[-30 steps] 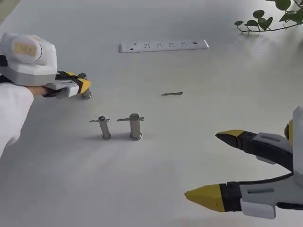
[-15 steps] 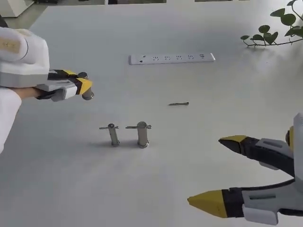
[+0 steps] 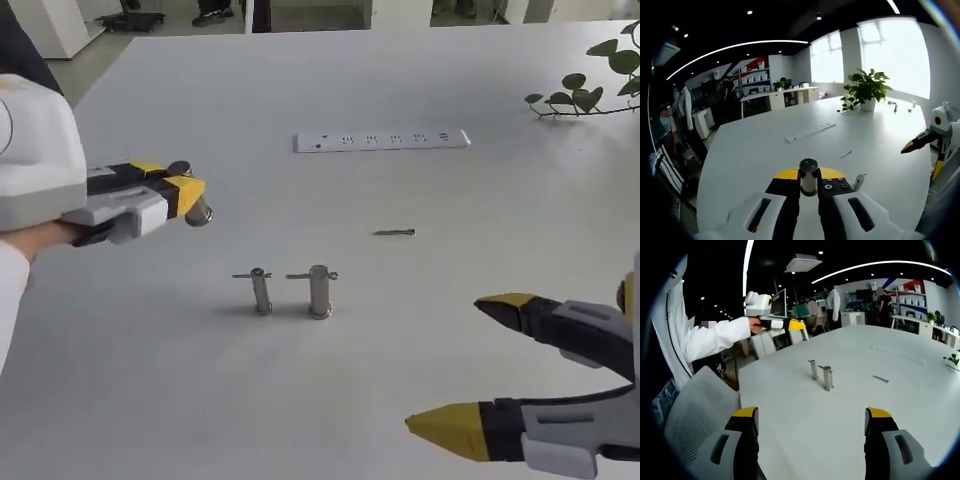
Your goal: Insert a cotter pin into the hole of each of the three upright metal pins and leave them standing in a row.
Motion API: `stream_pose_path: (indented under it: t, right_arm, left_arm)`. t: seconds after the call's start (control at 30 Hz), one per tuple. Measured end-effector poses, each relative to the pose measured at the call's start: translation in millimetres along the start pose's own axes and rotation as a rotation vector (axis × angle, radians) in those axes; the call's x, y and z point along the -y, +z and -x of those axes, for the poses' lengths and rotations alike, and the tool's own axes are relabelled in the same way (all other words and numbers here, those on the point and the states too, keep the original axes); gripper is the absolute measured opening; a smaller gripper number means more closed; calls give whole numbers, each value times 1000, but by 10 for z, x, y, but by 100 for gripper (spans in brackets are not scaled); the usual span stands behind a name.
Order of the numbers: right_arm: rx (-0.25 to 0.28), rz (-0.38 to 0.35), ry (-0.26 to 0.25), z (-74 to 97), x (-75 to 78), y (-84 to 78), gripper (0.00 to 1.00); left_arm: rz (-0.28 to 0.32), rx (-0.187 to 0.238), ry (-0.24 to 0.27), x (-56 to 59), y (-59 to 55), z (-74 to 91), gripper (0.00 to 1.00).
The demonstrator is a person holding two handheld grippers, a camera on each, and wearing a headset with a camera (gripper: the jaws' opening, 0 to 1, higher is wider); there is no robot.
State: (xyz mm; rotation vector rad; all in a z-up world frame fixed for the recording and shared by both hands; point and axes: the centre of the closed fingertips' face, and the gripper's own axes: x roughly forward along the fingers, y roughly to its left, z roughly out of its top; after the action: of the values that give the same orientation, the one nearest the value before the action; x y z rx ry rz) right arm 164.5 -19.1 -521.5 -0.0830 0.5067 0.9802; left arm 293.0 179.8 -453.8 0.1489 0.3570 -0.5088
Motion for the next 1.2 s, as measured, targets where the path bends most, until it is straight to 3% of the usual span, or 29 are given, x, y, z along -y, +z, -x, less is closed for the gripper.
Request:
stream_pose_path:
  t: [0.3, 0.4, 0.6, 0.7, 0.93, 1.2]
  right_arm:
    - [-5, 21, 7, 23, -34, -24, 86]
    - [-2, 18, 2, 35, -24, -34, 86]
    - [-8, 10, -6, 57, -12, -70, 85]
    - [3, 8, -20, 63, 15, -65, 84]
    - [19, -8, -32, 70, 19, -47, 87]
    - [-2, -13, -8, 37, -70, -116, 87]
  left_arm:
    - [-19, -48, -45, 369, -207, 49, 10]
    - [17, -61, -55, 464, -283, 0, 10]
    - [-24, -97, -73, 661, -442, -118, 10]
    - [-5, -105, -79, 773, -505, -172, 10]
    - [14, -126, -88, 980, -639, -295, 10]
    - [35, -160, -98, 1098, -804, -379, 10]
